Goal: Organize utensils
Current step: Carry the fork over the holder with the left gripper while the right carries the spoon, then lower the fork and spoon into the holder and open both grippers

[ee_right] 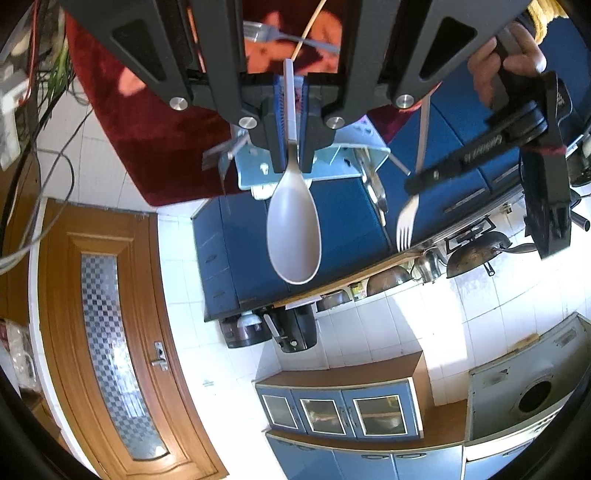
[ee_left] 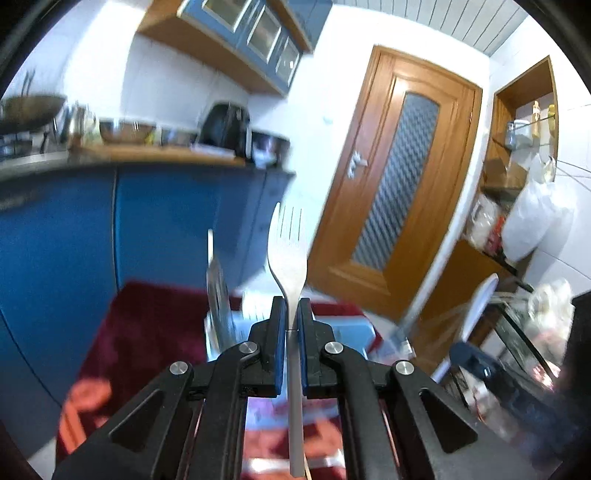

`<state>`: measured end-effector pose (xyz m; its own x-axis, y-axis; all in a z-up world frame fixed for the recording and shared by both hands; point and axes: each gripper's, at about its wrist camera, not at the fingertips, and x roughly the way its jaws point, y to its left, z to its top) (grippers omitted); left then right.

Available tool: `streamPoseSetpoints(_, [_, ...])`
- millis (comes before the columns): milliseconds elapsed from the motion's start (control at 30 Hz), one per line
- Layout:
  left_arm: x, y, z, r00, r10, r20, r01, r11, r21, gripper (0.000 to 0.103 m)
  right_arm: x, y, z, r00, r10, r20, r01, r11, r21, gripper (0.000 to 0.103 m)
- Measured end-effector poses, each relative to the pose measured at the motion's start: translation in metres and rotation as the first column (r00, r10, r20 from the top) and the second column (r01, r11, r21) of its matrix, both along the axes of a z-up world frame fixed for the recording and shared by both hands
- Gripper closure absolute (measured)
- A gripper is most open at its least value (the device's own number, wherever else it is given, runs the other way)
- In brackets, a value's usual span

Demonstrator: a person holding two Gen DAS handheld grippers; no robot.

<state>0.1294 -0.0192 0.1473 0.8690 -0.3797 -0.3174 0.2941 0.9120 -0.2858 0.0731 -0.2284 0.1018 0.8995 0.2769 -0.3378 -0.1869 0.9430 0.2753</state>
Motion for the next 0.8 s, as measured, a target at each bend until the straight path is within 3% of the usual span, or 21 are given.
streamPoseSetpoints(267, [0.046,-0.010,0.003,0.989,0.081,0.126,-0.085,0.996,0.028,0.099,0.036,0.003,0.010,1.000,-0.009,0.024,0.009,1.000,-0.015,0.094])
streamPoseSetpoints(533, [0.086,-0.019,-0.025,0.977,0.145,0.155,-0.155,0.986,0.053,0.099,0.071,0.000,0.006,0.999,-0.029,0.034,0.029,0.999,-0.016,0.094])
streamPoseSetpoints(667, [0.092,-0.023,-0.044,0.973,0.161,0.168,-0.174,0.982,0.069,0.099,0.088,-0.001,0.003,0.998,-0.045,0.035,0.046,0.998,-0.030,0.094])
streamPoseSetpoints(800, [0.084,-0.029,-0.052,0.958,0.171,0.232,-0.200,0.974,0.108,0.098,0.102,0.004,-0.005,0.998,-0.053,0.023,0.054,0.996,-0.076,0.094])
